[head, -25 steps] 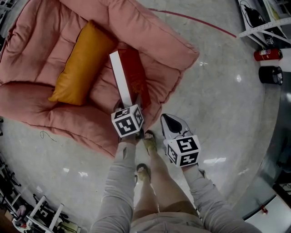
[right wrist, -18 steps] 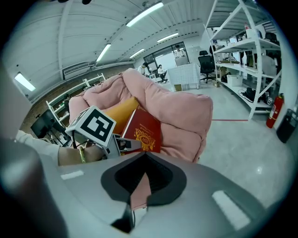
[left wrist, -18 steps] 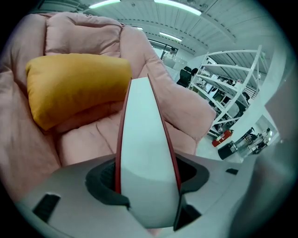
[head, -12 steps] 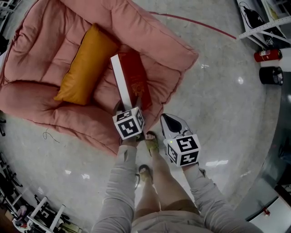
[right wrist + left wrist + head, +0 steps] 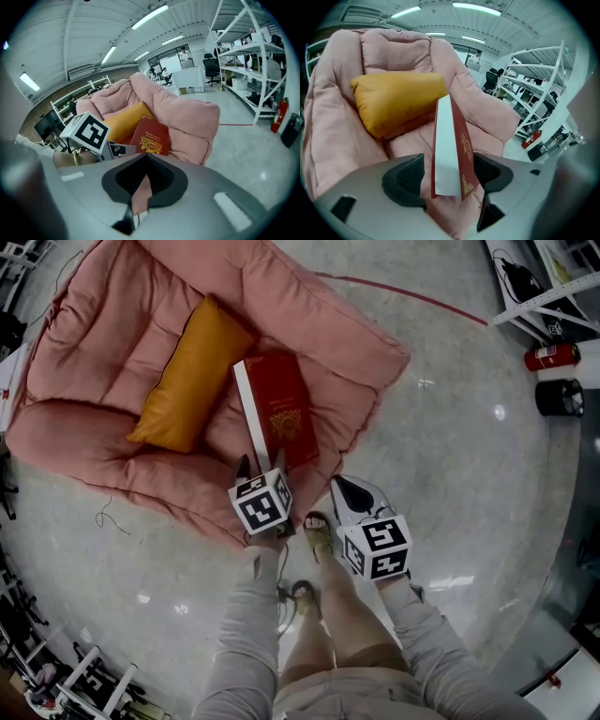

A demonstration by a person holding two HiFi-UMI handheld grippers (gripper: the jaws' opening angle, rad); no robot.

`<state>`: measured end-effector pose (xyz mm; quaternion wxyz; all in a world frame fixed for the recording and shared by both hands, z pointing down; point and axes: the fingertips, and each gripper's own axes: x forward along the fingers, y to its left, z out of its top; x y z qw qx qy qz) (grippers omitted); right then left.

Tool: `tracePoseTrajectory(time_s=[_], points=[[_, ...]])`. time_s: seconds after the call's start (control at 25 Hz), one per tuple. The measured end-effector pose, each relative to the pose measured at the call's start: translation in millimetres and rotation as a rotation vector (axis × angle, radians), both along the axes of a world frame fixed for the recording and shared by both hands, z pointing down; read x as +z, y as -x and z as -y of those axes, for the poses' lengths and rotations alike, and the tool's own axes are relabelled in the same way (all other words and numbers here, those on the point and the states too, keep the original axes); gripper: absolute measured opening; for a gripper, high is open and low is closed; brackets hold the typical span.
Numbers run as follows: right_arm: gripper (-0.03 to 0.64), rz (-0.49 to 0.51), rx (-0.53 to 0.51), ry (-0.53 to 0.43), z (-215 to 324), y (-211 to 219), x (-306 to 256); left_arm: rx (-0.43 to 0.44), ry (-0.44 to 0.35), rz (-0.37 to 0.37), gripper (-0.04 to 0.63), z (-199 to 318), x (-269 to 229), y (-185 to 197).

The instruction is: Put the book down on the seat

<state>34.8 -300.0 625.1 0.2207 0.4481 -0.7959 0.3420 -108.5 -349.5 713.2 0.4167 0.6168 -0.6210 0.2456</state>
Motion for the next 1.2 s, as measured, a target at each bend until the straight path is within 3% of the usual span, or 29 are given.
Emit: tracePoseTrajectory(time_s=[0.56, 0.76, 0.8, 1.08, 1.2], points=[[0.000, -0.015, -0.053, -0.041, -12.2, 25.5, -36.3, -0.016, -0.023, -0.053, 0.313, -34.6, -48.7, 9.5], [0.000, -0.019, -0.070, -0.051, -23.0, 33.9, -51.1, 0.053, -0.031, -0.088, 0.307, -51.7, -76.9, 4.2], [0.000, -0.019, -0.072, -0.054, -25.0, 35.3, -54.1, 0.059, -0.036, -0.093, 0.296, -54.8, -83.0, 3.9], [0.000, -0.023, -0.083, -0.079, -39.4, 42.5, -79.1, 0.069, -0.126, -0.047, 0.060, -76.1, -134.9, 13.2], [0.000, -0.027, -0.090, -0.093, -44.6, 42.9, -91.8, 0.076, -0.151, -0.032, 0.025, -88.4, -156.0, 13.9]])
